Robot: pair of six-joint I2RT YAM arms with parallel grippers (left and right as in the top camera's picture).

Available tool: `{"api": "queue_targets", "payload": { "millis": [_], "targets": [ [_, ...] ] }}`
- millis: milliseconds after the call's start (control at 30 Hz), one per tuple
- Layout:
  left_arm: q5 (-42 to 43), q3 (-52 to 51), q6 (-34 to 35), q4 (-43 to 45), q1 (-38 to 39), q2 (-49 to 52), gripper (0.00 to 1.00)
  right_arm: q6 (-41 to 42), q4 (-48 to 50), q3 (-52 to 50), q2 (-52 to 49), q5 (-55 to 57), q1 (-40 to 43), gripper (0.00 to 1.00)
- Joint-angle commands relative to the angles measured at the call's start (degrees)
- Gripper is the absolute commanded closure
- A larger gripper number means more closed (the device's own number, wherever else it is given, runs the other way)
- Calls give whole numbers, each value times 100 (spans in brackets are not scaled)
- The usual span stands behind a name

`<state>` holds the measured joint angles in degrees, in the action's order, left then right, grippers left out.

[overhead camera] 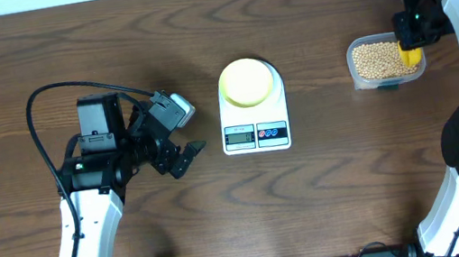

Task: Scoop item into bowl and weigh 50g on scale
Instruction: 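Dip the yellow scoop into the soybeans with the right gripper, then drag the scoop through the soybeans and lift it filled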

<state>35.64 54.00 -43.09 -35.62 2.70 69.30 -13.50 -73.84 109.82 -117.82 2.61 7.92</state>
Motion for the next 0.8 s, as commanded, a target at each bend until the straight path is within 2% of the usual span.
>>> {"api": "queue_targets", "payload": {
  "millis": [0, 533, 767],
  "targets": [
    [33, 98, 74, -13, 13, 15, 2, -111, 79, -216, 2, 17, 9, 99],
    [33, 98, 74, -11, 13, 13, 2, 140, 428, -846, -9, -1751, 267, 99],
    [33, 98, 72, -11, 13, 13, 2, 411, 501, -929, -232, -2087, 302, 99]
  ]
}}
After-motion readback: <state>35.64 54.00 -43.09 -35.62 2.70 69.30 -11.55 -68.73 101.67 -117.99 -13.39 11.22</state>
